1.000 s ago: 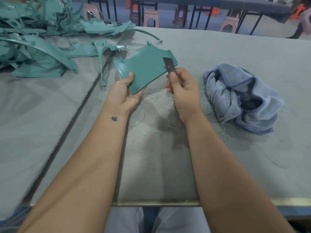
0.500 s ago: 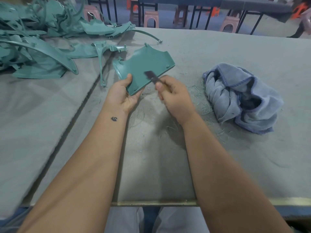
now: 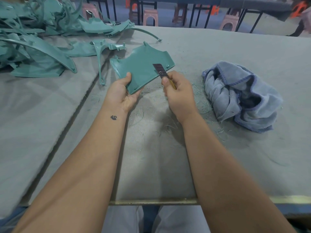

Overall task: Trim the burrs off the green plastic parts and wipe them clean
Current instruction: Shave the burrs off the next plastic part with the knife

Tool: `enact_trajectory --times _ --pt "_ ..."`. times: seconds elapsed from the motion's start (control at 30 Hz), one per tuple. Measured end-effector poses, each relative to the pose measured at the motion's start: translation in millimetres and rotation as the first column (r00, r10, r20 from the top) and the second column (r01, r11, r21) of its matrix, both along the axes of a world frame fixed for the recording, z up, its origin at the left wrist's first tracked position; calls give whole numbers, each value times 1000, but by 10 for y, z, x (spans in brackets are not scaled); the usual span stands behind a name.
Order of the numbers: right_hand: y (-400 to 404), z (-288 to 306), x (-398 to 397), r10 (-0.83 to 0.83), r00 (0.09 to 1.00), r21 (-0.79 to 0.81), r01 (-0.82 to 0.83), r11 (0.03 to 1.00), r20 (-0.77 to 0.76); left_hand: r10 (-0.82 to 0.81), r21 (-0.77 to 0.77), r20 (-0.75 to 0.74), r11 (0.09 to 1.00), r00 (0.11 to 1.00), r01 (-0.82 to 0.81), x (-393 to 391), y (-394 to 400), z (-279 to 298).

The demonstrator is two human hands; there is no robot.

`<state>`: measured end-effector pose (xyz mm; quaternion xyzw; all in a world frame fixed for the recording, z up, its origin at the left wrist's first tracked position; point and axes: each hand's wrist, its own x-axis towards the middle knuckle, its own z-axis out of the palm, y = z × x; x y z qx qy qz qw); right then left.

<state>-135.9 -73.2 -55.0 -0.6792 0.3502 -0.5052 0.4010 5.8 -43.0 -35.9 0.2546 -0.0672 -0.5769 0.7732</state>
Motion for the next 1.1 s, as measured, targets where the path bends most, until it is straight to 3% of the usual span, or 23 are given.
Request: enact_trajectory --times 0.23,0.4,0.53,0.7,0.87,1.0,1.1 --pt "-42 -17 -12 52 999 54 -51 997 -14 22 15 20 1000 1000 -22 4 -11 -11" --pt "12 12 18 103 975 13 -102 995 -196 14 -4 -10 1000 1000 -14 1 -14 -15" --pt "17 43 -26 48 998 107 -53 993 42 27 -20 -22 999 999 -27 8 -22 -30" --pt "48 18 7 46 975 1 -47 999 -217 30 -26 -24 999 999 -31 -5 -19 -30" --pt "14 27 -12 -7 999 72 11 997 -48 35 -16 -22 999 999 -36 -25 -3 -22" --pt "37 9 23 22 933 -49 -43 998 -360 32 -21 15 999 999 -32 -54 12 -6" --pt "18 9 6 -22 970 -20 18 1000 -242 44 0 23 999 999 -44 -72 12 -5"
